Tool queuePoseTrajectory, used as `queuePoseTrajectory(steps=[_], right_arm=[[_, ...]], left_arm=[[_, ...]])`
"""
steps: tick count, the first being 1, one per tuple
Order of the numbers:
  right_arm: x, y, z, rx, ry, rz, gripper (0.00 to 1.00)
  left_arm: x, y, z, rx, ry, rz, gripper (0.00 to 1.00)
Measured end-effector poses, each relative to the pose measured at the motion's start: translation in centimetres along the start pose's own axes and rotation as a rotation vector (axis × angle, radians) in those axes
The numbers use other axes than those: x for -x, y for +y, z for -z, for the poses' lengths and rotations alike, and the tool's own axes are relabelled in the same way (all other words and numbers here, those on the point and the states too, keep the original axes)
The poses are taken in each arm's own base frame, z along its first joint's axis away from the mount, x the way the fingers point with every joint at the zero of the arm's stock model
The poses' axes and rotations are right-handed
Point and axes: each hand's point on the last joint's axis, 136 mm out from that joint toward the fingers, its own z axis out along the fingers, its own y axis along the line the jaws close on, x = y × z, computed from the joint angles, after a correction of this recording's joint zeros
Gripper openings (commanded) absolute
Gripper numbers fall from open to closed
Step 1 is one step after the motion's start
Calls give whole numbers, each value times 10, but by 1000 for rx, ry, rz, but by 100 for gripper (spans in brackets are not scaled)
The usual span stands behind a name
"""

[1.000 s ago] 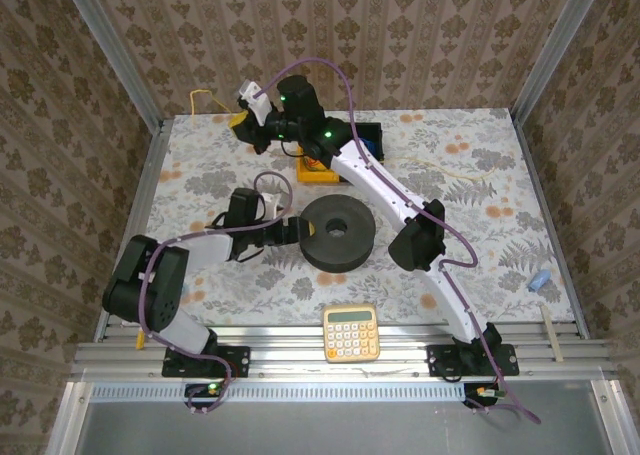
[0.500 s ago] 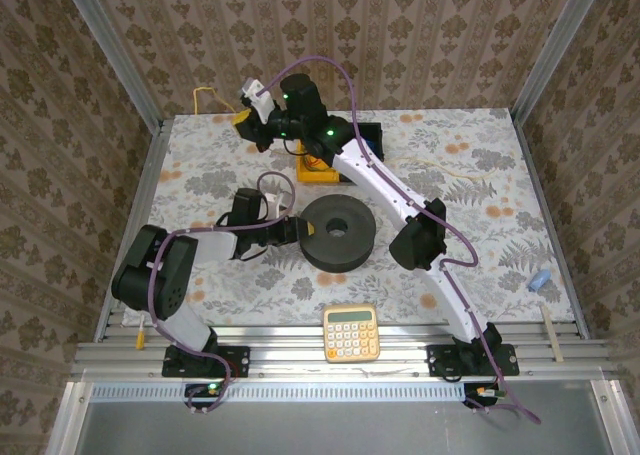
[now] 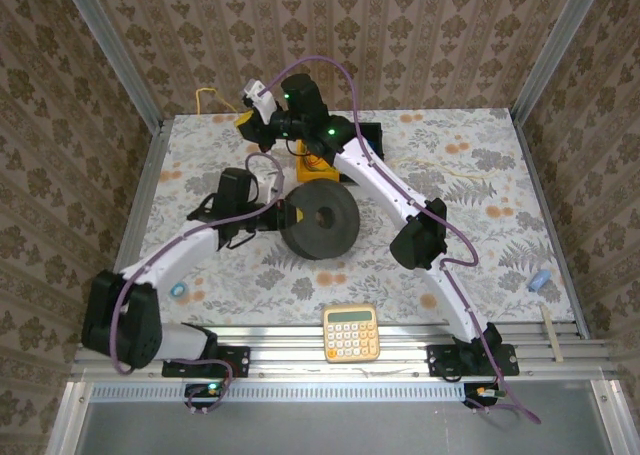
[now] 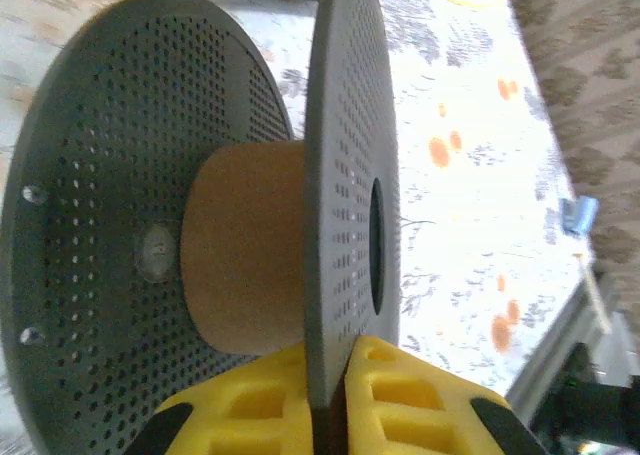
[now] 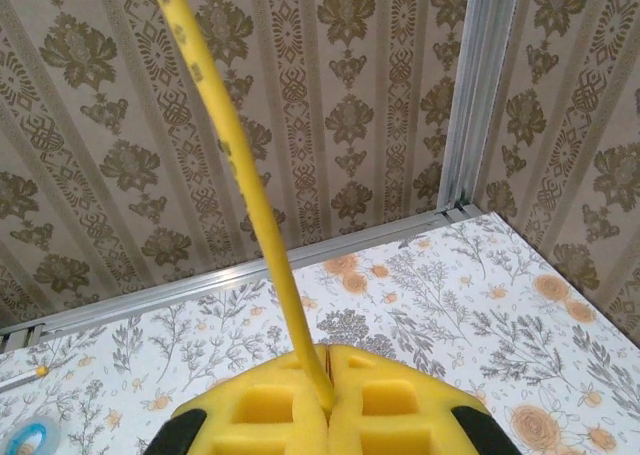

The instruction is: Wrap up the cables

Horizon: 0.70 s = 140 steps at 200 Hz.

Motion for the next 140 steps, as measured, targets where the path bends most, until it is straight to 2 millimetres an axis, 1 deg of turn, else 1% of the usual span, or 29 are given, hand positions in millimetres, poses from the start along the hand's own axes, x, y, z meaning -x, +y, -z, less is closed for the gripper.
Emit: queuePoseTrajectory(steps=[24,41,65,97,115,140], right_arm=[[0,-2,1,-3,0,-5,0],[0,-5,2,-8,0,-10,0],[-1,-7,3,-11,0,-17,0],[-1,-9,4,-14,2,-32,0],[-4,-11,4,-16,5,-37,0],[-18,-15,2,-19,36,-60,0]], left_arm=[[9,8,33,186,-14,-61,0],[12,22,54,340,-5,-90,0],[12,43,74,509,21,-110,0],[9,67,86,676,67,-116,0],[15,75,89,749,71,-124,0],[23,81,87,798,69,-136,0]])
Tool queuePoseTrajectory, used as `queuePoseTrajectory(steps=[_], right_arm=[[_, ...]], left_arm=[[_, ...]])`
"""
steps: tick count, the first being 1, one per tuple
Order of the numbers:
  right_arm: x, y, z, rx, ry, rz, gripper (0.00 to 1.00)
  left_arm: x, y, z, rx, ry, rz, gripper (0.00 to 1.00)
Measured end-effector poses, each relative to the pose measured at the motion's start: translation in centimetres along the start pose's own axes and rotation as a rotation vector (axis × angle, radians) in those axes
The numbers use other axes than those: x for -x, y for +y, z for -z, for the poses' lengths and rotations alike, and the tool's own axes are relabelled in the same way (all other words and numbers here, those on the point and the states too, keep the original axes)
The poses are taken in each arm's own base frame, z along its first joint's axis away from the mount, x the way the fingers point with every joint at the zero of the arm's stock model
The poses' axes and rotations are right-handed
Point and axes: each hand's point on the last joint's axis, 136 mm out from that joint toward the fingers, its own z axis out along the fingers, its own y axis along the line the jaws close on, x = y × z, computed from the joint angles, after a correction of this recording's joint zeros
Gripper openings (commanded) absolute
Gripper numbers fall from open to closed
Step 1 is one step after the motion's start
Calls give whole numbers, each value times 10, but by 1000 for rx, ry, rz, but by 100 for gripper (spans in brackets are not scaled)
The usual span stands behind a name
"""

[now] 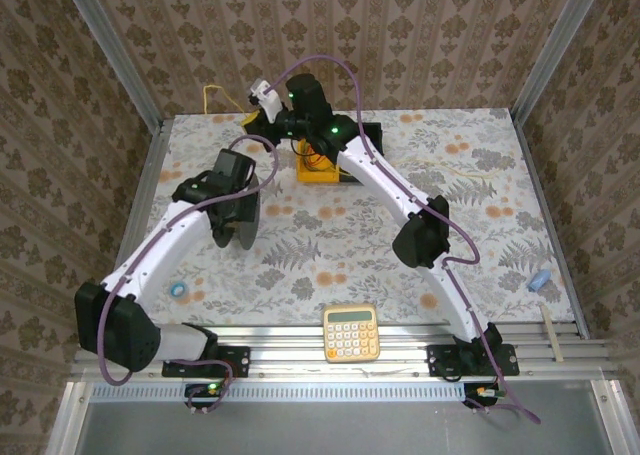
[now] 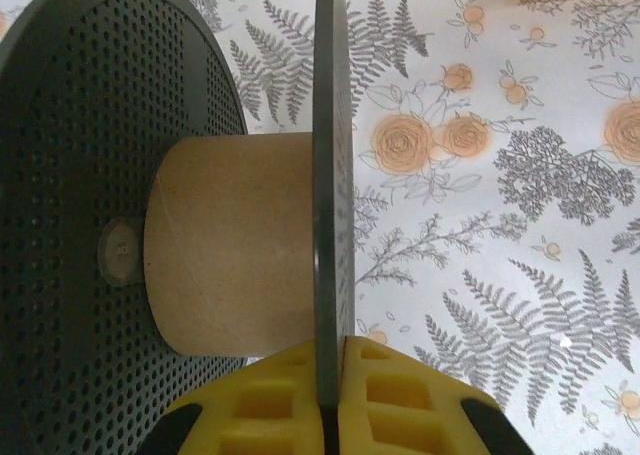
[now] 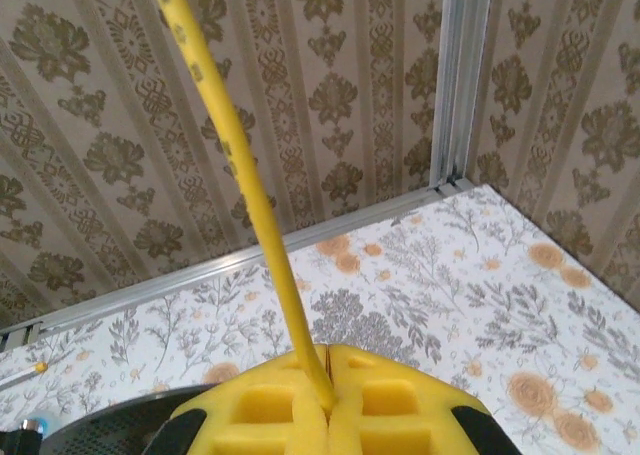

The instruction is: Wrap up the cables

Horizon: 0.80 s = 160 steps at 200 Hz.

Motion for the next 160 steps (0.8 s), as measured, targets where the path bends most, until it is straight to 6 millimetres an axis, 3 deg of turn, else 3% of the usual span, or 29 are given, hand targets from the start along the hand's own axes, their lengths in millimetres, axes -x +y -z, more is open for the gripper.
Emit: queuePoseTrajectory(steps=[53,122,134,147,160], right_arm=[[-27,-14,-3,-15,53,-41,0],[-44,-18,-6,-17,85,-79,0],[-45,-18,-7,-18,87,-80,0],[-45,-19,-6,-19,88,-82,0],[-45,-19,-6,-19,87,-81,0]], left_arm=[[6,2,-4,24,-13,8,0],[21,14,-13,40,-17,38,0],[23,17,-14,39,-18,42,7],[24,18,-15,33,-17,33,25],[23,17,-15,23,-13,13,37]])
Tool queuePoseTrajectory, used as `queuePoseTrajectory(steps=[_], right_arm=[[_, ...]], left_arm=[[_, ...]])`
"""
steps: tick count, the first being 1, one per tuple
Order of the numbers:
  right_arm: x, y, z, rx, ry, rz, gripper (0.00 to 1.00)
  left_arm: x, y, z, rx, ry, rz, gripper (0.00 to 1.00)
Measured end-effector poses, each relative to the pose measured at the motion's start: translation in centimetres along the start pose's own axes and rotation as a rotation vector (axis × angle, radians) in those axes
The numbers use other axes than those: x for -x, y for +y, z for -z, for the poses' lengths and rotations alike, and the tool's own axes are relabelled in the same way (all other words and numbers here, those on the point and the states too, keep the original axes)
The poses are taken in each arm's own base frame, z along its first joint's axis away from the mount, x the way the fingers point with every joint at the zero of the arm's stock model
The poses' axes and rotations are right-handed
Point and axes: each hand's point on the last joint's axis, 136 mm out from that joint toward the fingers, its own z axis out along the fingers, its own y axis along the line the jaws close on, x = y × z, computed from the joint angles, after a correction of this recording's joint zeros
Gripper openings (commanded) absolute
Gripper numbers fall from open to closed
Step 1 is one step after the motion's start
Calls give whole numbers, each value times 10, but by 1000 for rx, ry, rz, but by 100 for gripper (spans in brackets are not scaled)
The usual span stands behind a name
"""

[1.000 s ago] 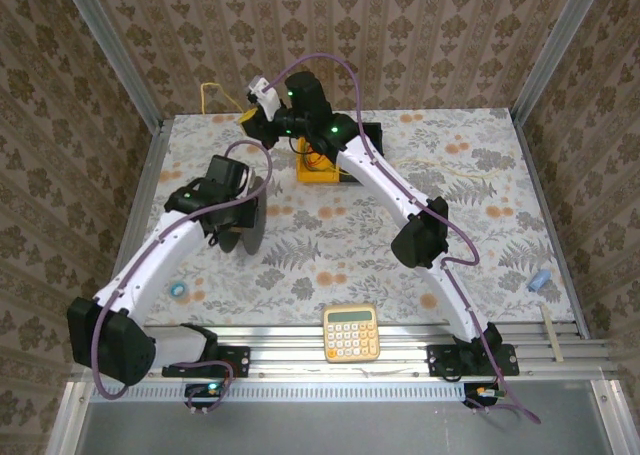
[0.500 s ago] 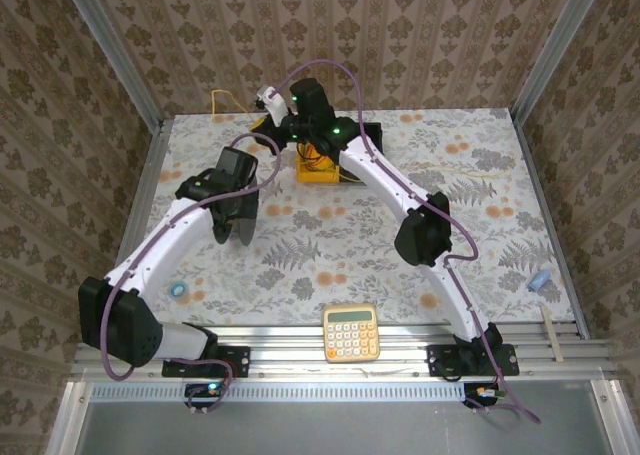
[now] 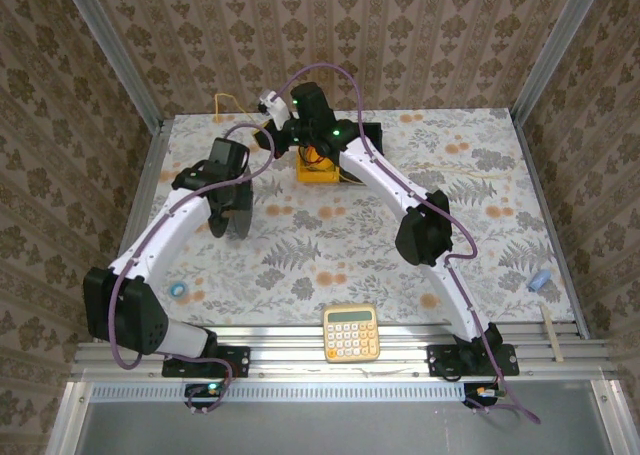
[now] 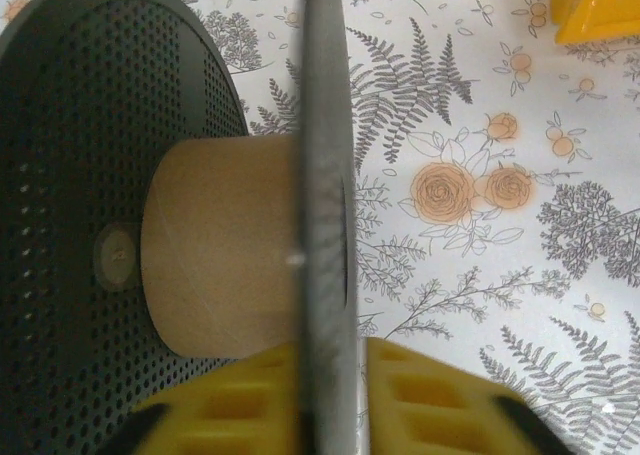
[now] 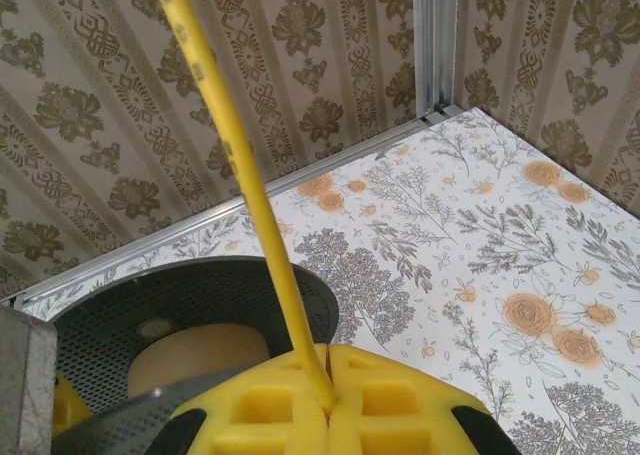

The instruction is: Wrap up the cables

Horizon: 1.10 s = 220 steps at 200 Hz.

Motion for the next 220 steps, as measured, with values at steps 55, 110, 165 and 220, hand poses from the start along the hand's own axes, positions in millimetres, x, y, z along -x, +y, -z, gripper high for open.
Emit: queuePoseTrajectory(steps=[55,110,165,220], right_arm=[[-4,-1,-1,-3,10,-9,0],[-28,5,-2,2,68,-41,0],[-52,9,-5,8,116,-76,0],[-61,22,-2,14,142,-79,0]], left_arm=[[1,18,25,3,-15,-18,56],[-10,78,103,51,-152,118,45],[-76,78,37,-32,101,208,41],[-70,64,29,-114,66,225,7]])
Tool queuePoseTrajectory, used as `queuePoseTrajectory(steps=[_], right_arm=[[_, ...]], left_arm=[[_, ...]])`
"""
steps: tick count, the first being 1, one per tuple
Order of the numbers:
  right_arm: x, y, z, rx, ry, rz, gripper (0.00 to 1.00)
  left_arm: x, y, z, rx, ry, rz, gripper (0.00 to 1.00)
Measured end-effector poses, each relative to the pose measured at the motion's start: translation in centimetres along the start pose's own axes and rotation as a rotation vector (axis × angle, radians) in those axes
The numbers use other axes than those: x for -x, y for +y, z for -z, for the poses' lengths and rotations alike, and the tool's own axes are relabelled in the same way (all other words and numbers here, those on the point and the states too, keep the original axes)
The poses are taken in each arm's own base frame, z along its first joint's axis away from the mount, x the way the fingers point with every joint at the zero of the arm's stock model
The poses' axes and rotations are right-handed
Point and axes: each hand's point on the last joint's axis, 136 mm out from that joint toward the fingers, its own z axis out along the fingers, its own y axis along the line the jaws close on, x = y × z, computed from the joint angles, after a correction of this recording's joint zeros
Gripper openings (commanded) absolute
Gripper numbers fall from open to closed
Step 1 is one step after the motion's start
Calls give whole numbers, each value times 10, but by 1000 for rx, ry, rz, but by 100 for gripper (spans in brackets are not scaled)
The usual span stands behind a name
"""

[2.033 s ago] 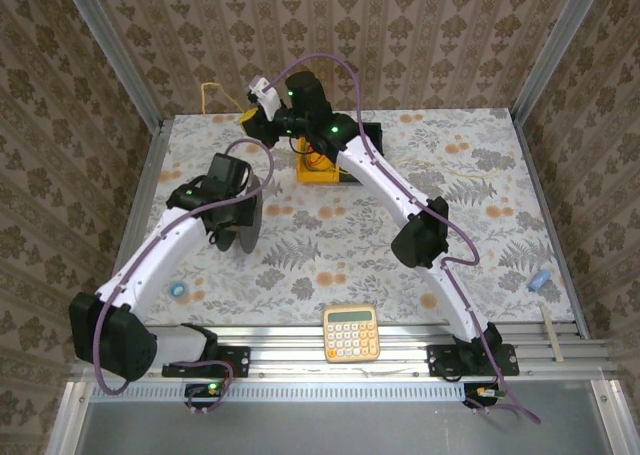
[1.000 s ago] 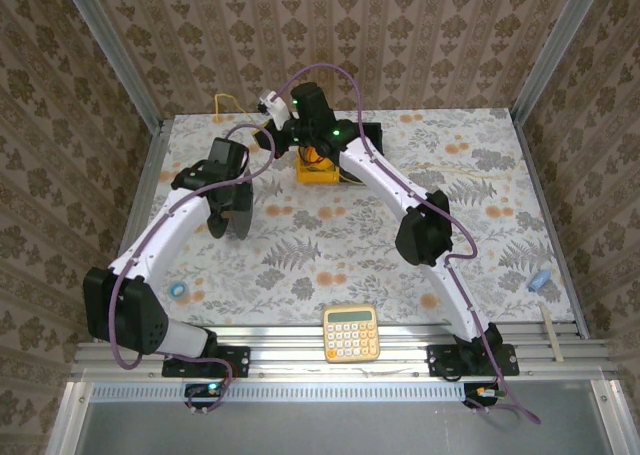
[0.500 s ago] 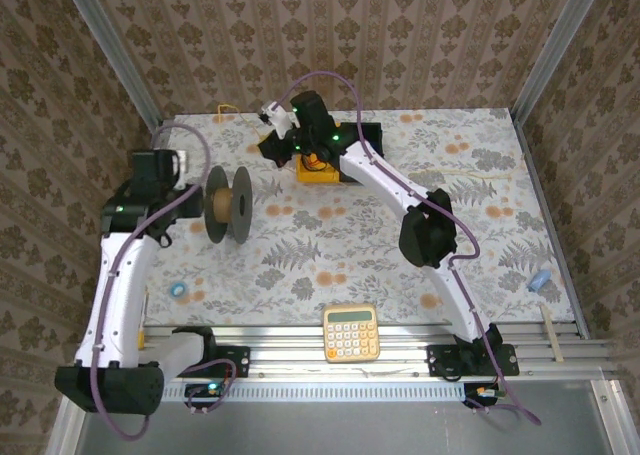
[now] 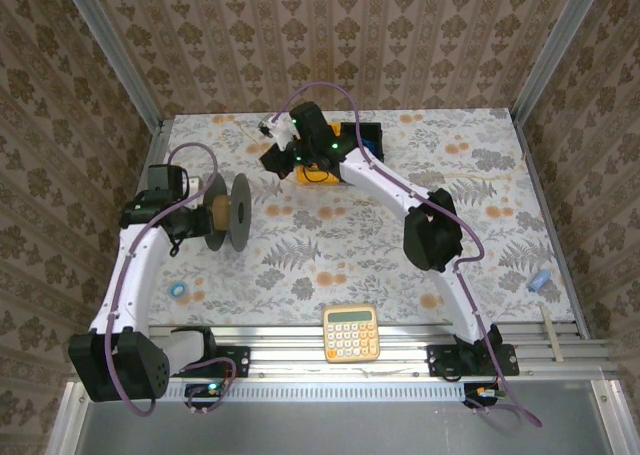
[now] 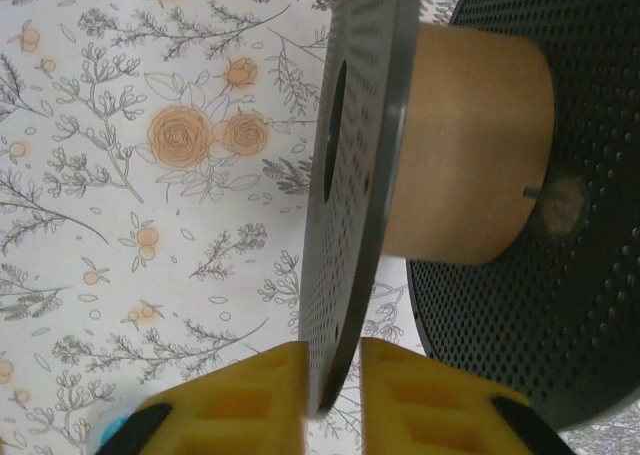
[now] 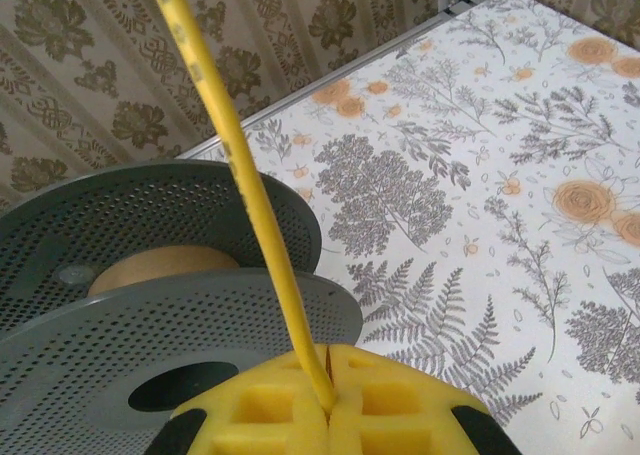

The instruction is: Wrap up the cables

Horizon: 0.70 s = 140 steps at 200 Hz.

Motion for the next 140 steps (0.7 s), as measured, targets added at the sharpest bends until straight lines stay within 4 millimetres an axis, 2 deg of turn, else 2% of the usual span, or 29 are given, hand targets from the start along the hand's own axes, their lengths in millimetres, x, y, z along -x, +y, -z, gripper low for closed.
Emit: queuePoseTrajectory(steps=[14,53,80,110,140], right_arm=[[-6,4,-3,0,13,-1,0],[-24,18,-15,8,57,2,0],[-32,23,-20,-7,78,16,0],[-36,25,-23,-39,95,40,0],[-48,19,-24,-85,135,51,0]], left_arm=[[2,0,-2,-3,-4,-3,0],[12,1,-16,1,-3,-7,0],[23,1,-19,5,-5,-25,0],[35,2,-21,16,10,-62,0],[45,5,-22,37,29,-111,0]])
